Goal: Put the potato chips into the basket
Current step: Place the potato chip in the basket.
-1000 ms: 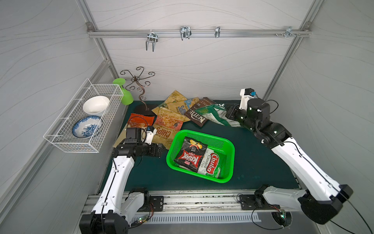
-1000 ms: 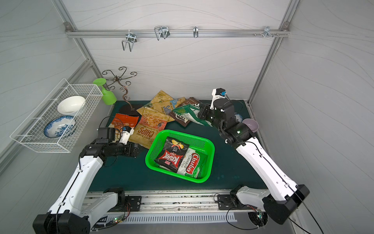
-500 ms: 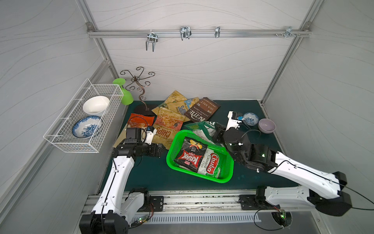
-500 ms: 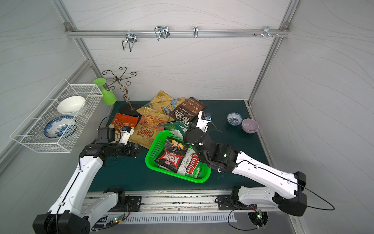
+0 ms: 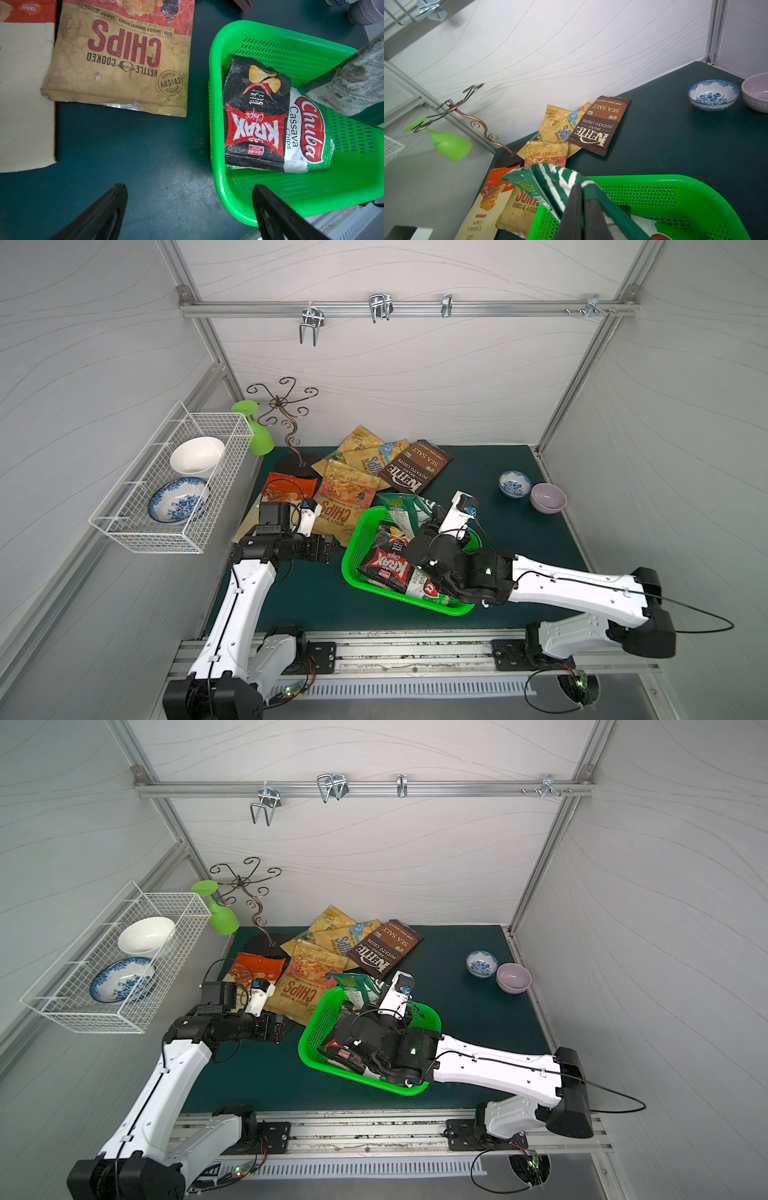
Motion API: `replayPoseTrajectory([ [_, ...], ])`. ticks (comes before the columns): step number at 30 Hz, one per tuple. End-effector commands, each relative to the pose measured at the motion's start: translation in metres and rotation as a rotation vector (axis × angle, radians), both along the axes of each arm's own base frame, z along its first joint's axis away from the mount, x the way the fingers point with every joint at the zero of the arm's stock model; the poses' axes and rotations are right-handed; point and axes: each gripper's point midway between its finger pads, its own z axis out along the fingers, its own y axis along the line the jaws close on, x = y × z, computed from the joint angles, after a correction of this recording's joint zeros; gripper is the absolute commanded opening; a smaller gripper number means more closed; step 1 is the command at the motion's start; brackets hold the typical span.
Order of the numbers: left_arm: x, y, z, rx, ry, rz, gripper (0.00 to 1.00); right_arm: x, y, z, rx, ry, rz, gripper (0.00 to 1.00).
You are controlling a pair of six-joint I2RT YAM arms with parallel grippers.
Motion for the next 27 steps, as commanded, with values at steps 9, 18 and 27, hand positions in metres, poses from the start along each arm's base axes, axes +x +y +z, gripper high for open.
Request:
replayPoseTrajectory([
  [9, 0.005, -0.002, 0.008, -0.006, -0.046, -0.017, 0.98, 0.0, -0.033, -0.025, -0.032, -0.083, -0.182, 0.0],
  [18, 0.005, -0.002, 0.008, -0.005, -0.045, -0.017, 0.98, 0.001, -0.028, -0.049, -0.097, -0.066, -0.196, 0.0],
  [27, 0.005, -0.002, 0.008, -0.005, -0.045, -0.017, 0.98, -0.009, -0.043, -0.058, -0.161, -0.015, -0.322, 0.05],
])
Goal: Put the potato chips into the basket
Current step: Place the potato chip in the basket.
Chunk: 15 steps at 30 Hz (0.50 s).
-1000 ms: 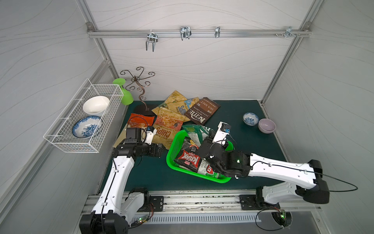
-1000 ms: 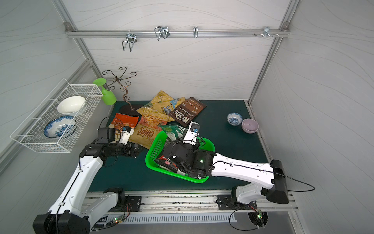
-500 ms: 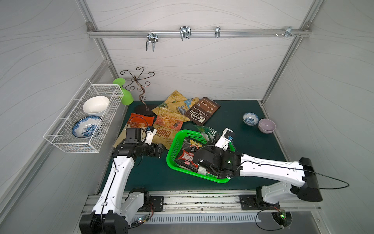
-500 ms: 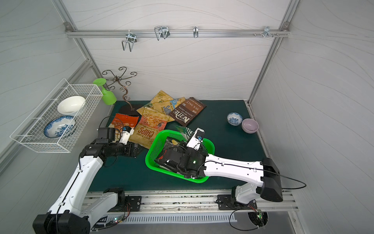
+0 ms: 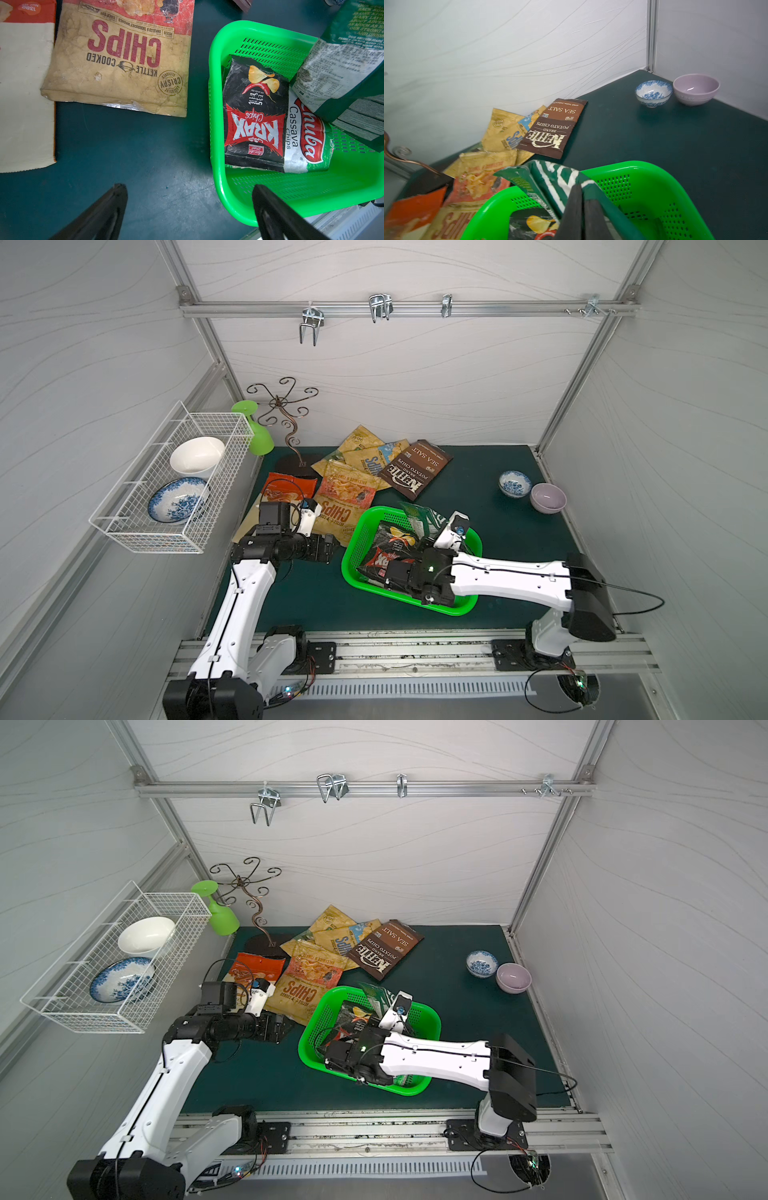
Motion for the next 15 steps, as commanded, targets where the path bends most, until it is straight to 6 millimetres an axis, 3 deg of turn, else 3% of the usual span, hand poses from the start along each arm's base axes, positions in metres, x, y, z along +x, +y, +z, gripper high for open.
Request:
replayPoseTrajectory([
  [1, 0.005, -0.002, 0.008, -0.004, -0.045, -0.017, 0.98, -0.011, -0.017, 0.015, 0.032, -0.056, -0.068, 0.06],
  [6, 0.005, -0.001, 0.008, -0.002, -0.047, -0.015, 0.98, -0.024, 0.008, 0.013, 0.017, -0.085, 0.019, 0.19],
  [10, 0.005, -0.001, 0.008, -0.002, -0.046, -0.015, 0.98, -0.027, 0.014, 0.007, 0.013, -0.042, 0.002, 0.23],
  [12, 0.005, -0.001, 0.008, -0.002, -0.046, -0.015, 0.98, -0.03, 0.019, 0.004, 0.006, -0.026, 0.006, 0.44],
  [15, 0.005, -0.002, 0.008, -0.002, -0.047, -0.016, 0.98, -0.036, 0.032, 0.007, -0.009, -0.017, 0.038, 0.5],
])
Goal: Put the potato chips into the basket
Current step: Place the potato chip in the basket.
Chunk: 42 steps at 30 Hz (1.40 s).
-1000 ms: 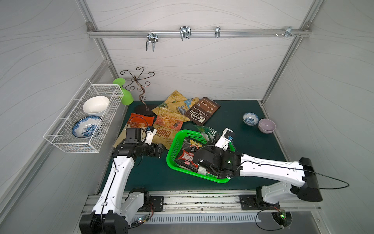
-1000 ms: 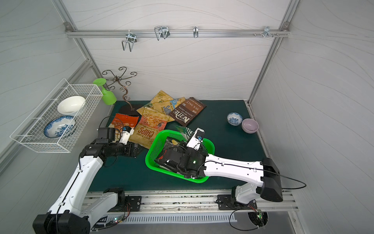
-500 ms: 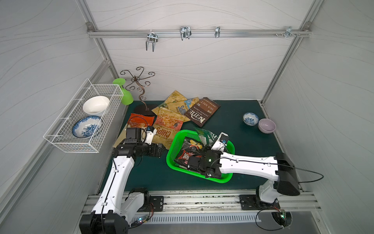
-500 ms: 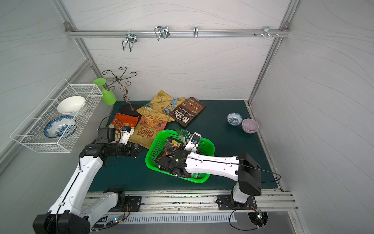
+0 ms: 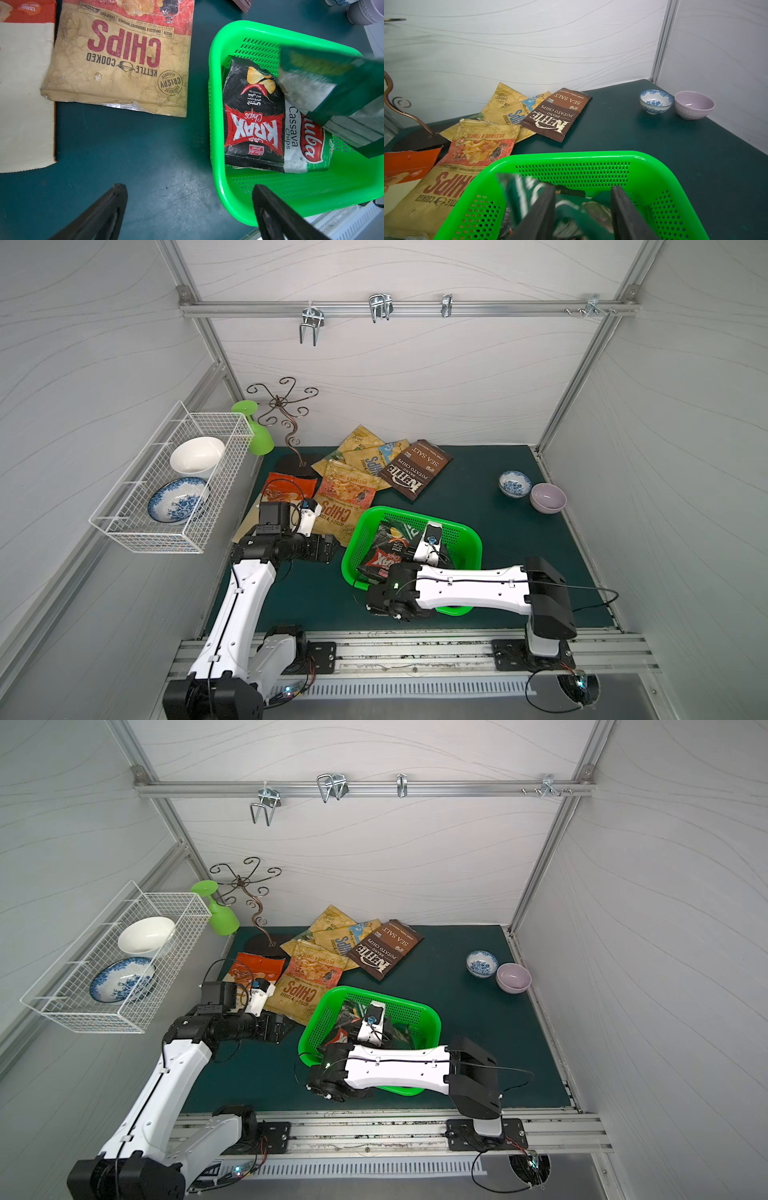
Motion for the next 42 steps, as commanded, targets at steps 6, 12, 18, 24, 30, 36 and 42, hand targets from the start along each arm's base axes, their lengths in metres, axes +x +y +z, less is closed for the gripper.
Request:
replayPoseTrajectory([
  [6, 0.005, -0.002, 0.008, -0.003, -0.045, -0.015, 0.98, -0.017, 0.009, 0.019, 0.103, 0.043, -0.023, 0.67],
  [12, 0.005, -0.001, 0.008, -0.003, -0.046, -0.014, 0.98, -0.014, 0.021, 0.01, 0.106, 0.205, 0.083, 0.8],
  [18, 0.005, -0.001, 0.007, -0.002, -0.043, -0.014, 0.98, 0.01, 0.056, -0.027, 0.393, 0.464, 0.485, 0.99],
  [24, 0.005, -0.002, 0.006, -0.004, -0.038, -0.016, 0.98, 0.027, 0.027, -0.026, 0.318, 0.579, 0.519, 0.98],
  [30, 0.005, -0.002, 0.006, -0.004, -0.036, -0.016, 0.98, 0.039, -0.008, -0.056, 0.412, 0.784, 0.58, 0.89],
  [36, 0.005, -0.002, 0.006, -0.005, -0.035, -0.015, 0.98, 0.039, -0.047, -0.082, 0.34, 0.915, 0.597, 0.79],
  [42, 0.005, -0.002, 0.006, -0.005, -0.035, -0.016, 0.98, 0.037, -0.066, -0.109, 0.278, 0.988, 0.593, 0.55],
])
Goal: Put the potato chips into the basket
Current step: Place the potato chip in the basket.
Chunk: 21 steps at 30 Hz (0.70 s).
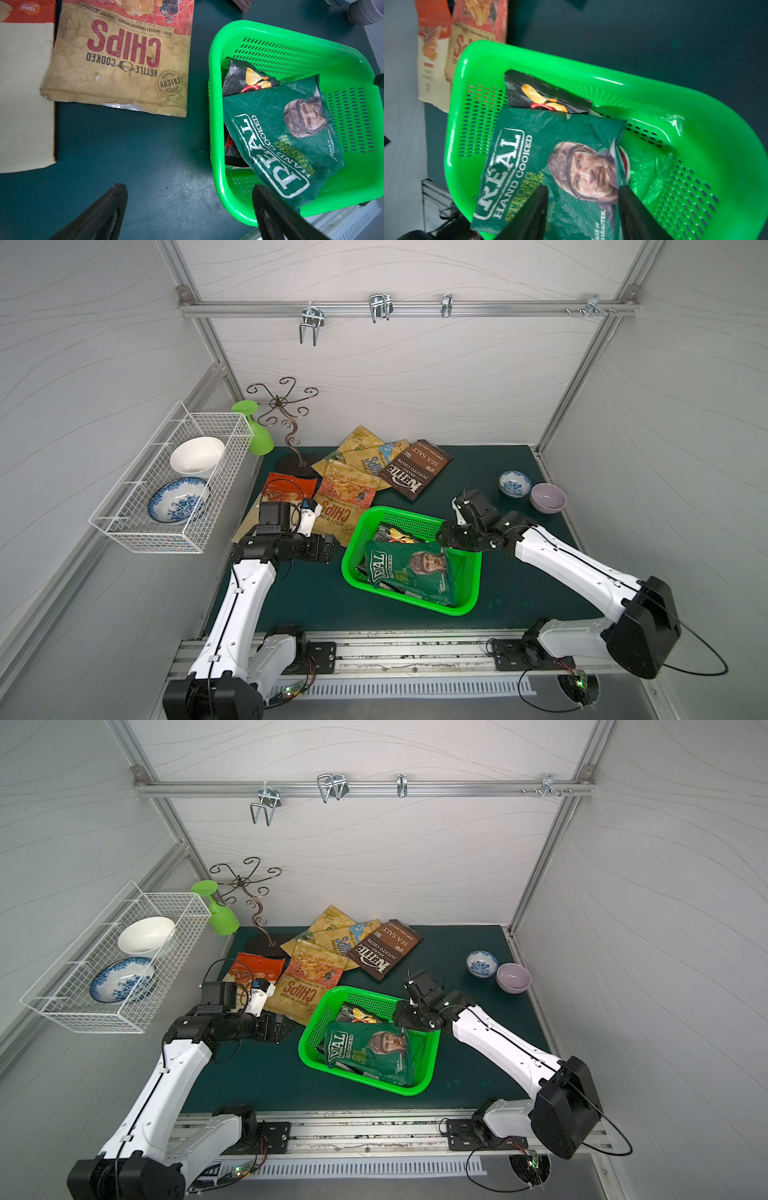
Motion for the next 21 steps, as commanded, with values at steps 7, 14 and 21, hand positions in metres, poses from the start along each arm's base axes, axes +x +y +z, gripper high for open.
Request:
replayPoseTrajectory([
  [7, 0.005, -0.002, 0.007, -0.004, -0.038, -0.014, 0.98, 0.001, -0.005, -0.038, -0.111, 0.039, 0.078, 0.45],
  [14, 0.005, -0.002, 0.007, -0.006, -0.04, -0.015, 0.98, 0.017, -0.007, -0.06, -0.189, 0.038, 0.048, 0.46],
  [21, 0.005, -0.002, 0.007, -0.005, -0.041, -0.016, 0.98, 0.022, -0.002, -0.084, -0.212, 0.068, 0.058, 0.43],
])
